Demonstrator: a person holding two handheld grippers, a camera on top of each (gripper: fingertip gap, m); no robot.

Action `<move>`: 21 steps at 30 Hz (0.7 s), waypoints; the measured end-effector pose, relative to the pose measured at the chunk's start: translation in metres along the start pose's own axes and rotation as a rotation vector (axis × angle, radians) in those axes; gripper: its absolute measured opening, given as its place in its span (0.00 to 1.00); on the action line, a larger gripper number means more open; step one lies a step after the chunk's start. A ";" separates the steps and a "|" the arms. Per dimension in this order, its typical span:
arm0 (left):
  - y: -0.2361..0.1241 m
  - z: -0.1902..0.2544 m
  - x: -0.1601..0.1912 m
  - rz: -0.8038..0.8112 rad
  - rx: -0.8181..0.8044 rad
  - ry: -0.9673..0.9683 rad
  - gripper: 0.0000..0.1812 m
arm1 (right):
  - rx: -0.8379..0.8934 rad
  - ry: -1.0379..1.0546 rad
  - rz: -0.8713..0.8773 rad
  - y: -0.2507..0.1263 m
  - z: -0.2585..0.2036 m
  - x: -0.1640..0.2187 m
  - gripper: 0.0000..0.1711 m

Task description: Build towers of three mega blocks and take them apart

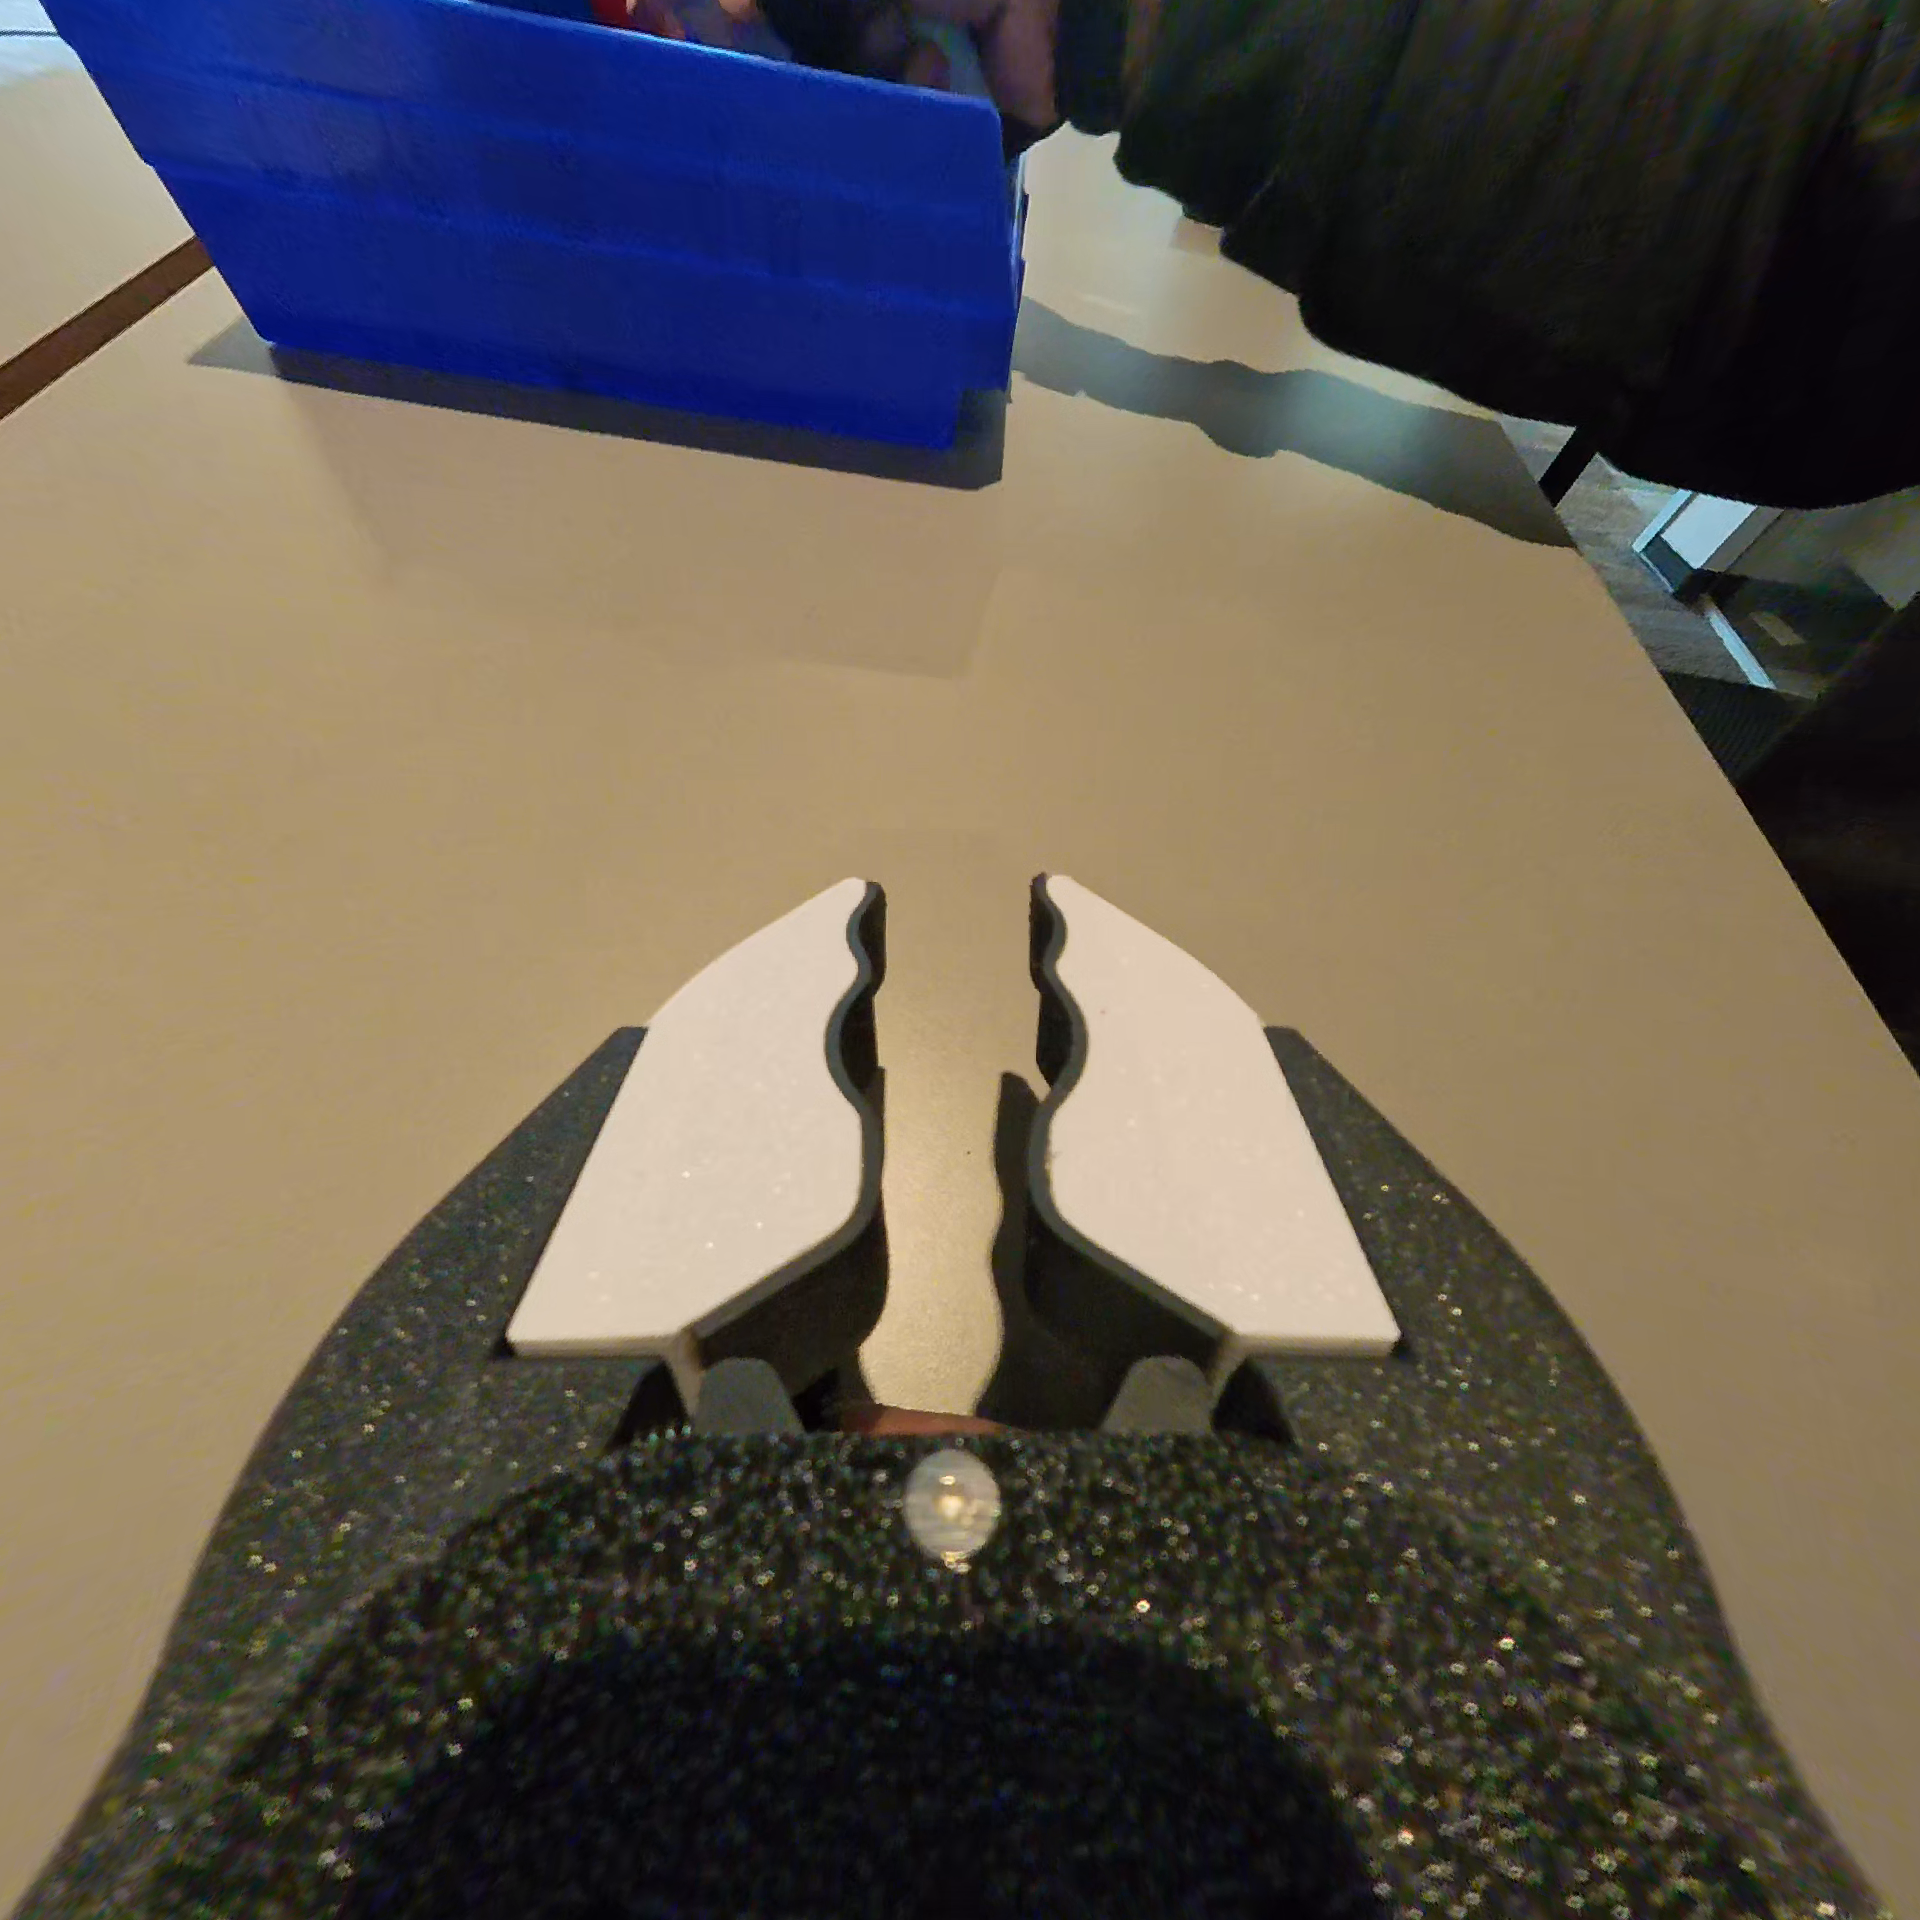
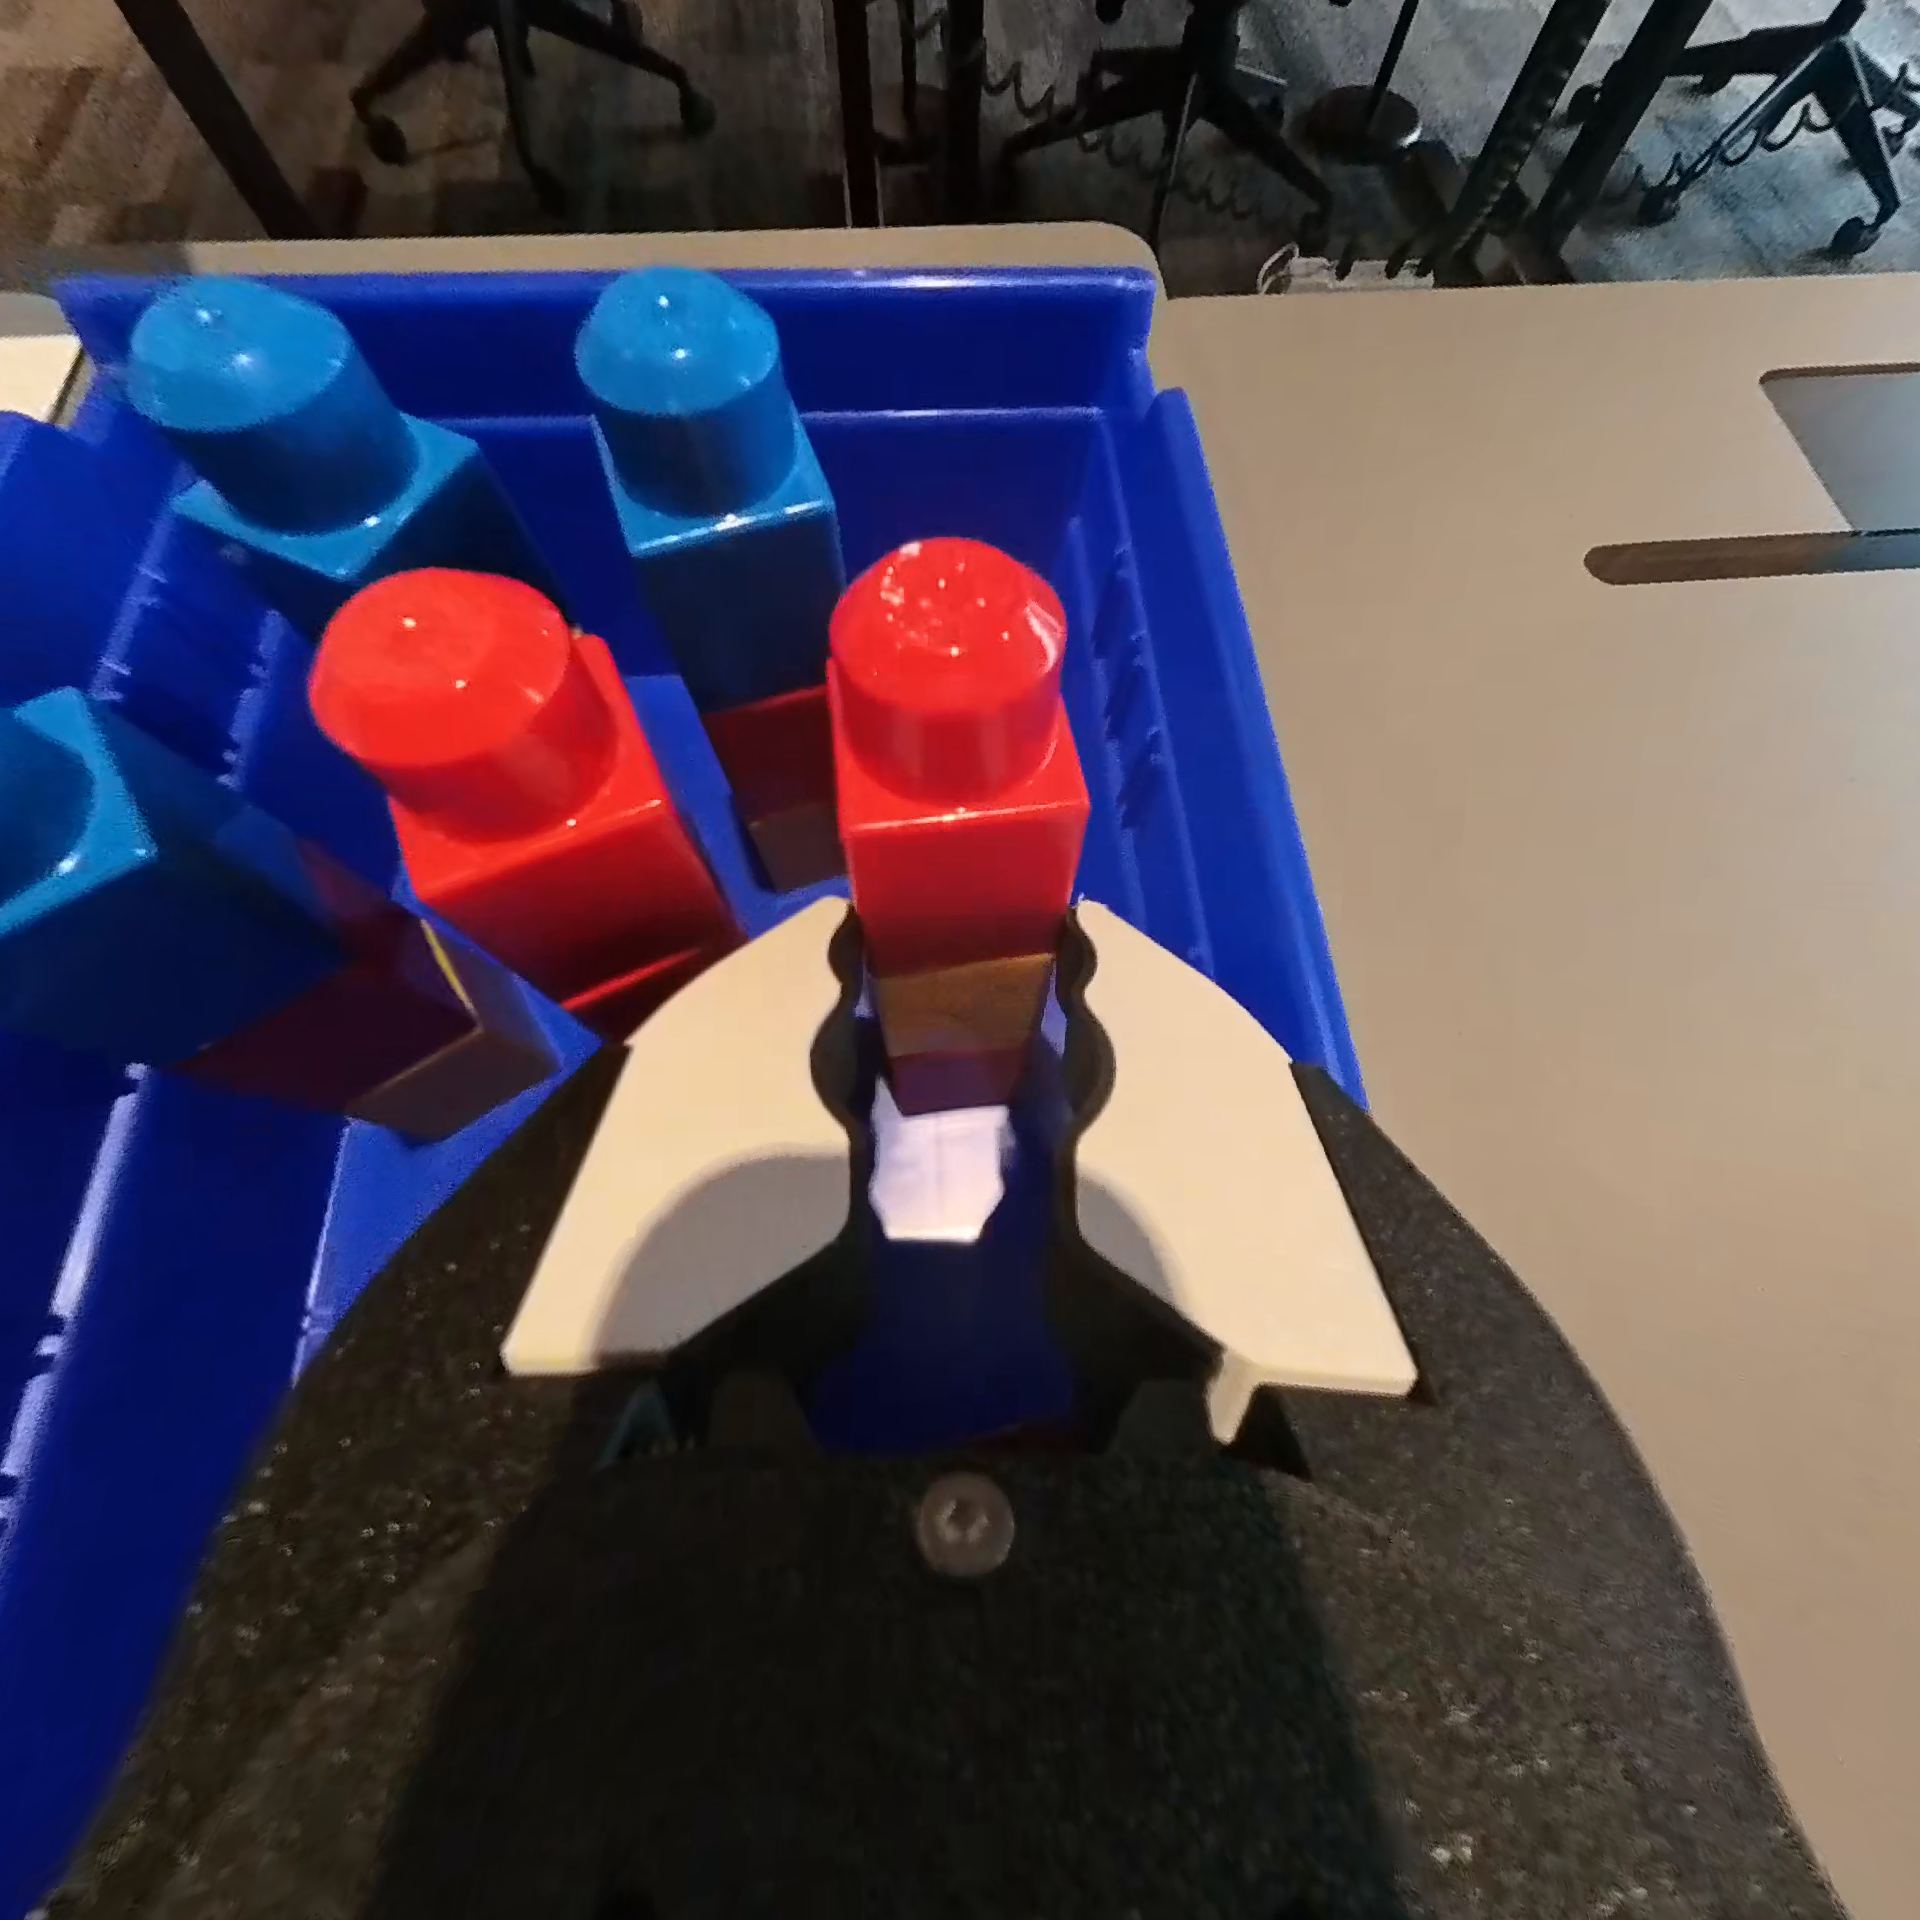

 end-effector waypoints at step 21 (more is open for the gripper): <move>-0.011 0.002 0.003 0.018 -0.011 0.006 0.15 | -0.236 -0.196 0.324 -0.131 -0.042 -0.013 0.32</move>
Point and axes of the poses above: each gripper's, where its closed fingertips meet, y out along the fingers, x out of its underside, z = x × y across the jaws, the point moved 6 cm from there along -y, back along the fingers, and after that the axes turned 3 degrees about z, right-handed, at the moved point
